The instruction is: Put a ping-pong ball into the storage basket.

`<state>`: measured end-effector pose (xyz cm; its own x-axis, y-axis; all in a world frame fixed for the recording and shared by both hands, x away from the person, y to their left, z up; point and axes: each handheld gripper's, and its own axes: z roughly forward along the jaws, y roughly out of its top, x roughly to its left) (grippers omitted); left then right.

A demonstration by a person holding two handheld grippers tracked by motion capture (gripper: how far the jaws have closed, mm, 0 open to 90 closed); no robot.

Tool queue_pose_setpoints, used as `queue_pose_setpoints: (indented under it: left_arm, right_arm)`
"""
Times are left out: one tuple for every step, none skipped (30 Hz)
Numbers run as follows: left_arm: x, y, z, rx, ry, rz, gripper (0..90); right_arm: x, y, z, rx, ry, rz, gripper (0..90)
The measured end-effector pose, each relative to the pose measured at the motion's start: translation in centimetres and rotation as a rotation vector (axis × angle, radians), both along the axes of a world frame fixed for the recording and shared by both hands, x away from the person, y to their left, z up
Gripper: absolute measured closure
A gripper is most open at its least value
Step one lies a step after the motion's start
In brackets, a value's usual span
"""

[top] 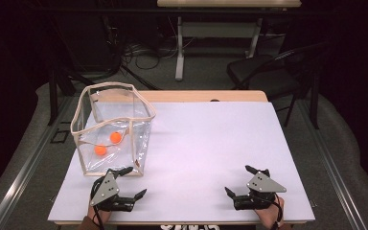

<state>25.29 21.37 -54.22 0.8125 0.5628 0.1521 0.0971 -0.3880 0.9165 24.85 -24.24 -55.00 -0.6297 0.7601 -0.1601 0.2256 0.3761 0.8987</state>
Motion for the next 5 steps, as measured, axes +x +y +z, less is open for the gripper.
queue_pose_setpoints:
  left_arm:
    - [0.01,0.00,0.00,0.000,0.000,0.001,15.8]
    - [0.02,0.00,0.00,0.000,0.000,-0.001,15.8]
    - [0.03,-0.04,-0.02,-0.001,0.001,0.000,15.8]
    - [0.04,-0.06,-0.02,0.000,0.002,-0.001,15.8]
    - [0.06,-0.07,-0.02,0.001,0.001,-0.002,15.8]
  right_arm:
    - [0.00,0.02,0.01,0.001,0.000,0.000,0.0]
    - [-0.02,0.01,0.05,-0.001,0.001,0.001,0.0]
    - [-0.03,-0.01,0.09,-0.001,-0.001,0.001,0.0]
    - [-0.04,-0.02,0.12,0.001,-0.001,0.002,0.0]
    - [-0.03,-0.03,0.14,0.003,-0.005,0.001,0.0]
